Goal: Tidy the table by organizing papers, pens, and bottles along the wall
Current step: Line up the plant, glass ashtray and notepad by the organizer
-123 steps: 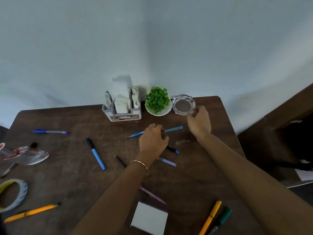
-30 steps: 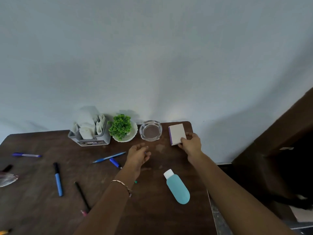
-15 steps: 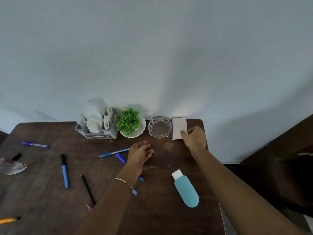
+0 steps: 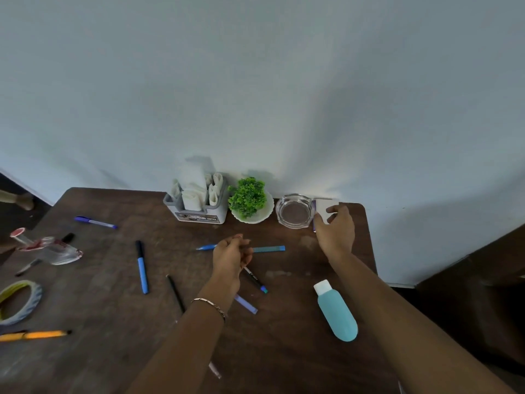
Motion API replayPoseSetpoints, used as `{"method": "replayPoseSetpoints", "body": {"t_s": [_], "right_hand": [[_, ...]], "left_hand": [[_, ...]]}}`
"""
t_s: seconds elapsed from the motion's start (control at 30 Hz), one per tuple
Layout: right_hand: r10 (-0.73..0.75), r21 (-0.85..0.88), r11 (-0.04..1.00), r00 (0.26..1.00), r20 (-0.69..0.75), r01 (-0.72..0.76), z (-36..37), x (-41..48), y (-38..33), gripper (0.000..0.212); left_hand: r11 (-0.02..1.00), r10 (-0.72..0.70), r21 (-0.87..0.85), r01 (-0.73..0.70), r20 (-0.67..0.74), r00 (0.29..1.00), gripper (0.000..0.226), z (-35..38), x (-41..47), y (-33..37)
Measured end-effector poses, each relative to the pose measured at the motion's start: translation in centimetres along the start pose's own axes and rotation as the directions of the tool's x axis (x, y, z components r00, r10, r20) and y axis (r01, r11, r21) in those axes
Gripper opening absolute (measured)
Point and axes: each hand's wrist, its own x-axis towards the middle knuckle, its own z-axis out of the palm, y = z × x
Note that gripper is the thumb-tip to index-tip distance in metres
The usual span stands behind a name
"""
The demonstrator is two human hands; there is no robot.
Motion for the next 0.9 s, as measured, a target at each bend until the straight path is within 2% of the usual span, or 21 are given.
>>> {"method": "replayPoseSetpoints", "body": {"t_s": [0.1, 0.23, 0.33, 0.5, 0.67, 0.77, 0.9], "right_hand": [[-0.103, 0.018, 0.995, 0.992, 0.077, 0.102, 2.5, -2.2, -2.4, 0.019], [-0.06, 0.051, 0.997, 0.975, 0.214, 0.05, 6.3, -4.6, -4.3, 0.015], [0.045, 0.158, 0.984, 0.972, 0.23, -0.083, 8.9, -5.8, -5.0, 0.018], [0.268, 0.341, 0.888, 0.95, 0.159, -0.308, 11.2, -6.7, -6.5, 0.019], [0.318, 0.396, 0.862, 0.946, 0.064, -0.317, 12.9, -7.2, -6.9, 0.025], [0.326, 0.372, 0.877, 0.945, 0.001, -0.303, 13.7, -7.2, -6.8, 0.021], [0.345, 0.342, 0.887, 0.937, -0.048, -0.309, 14.1, -7.1, -7.2, 0.028]], "left_hand": [[0.997, 0.013, -0.074, -0.021, -0.113, 0.993, 0.012, -2.6, 1.0, 1.5], [0.985, -0.006, -0.17, -0.028, -0.198, 0.98, 0.003, -5.8, 3.6, 4.4], [0.98, -0.037, -0.201, 0.0, -0.184, 0.982, 0.03, -7.4, 5.8, 6.8], [0.98, -0.036, -0.198, 0.015, -0.104, 0.994, 0.069, -8.6, 9.2, 9.6], [0.975, -0.057, -0.22, 0.045, -0.049, 0.997, 0.067, -8.8, 11.2, 10.2], [0.972, -0.048, -0.234, 0.029, -0.074, 0.996, 0.072, -8.8, 12.2, 9.9], [0.972, 0.013, -0.232, -0.05, -0.157, 0.987, 0.062, -8.2, 12.6, 9.7]]}}
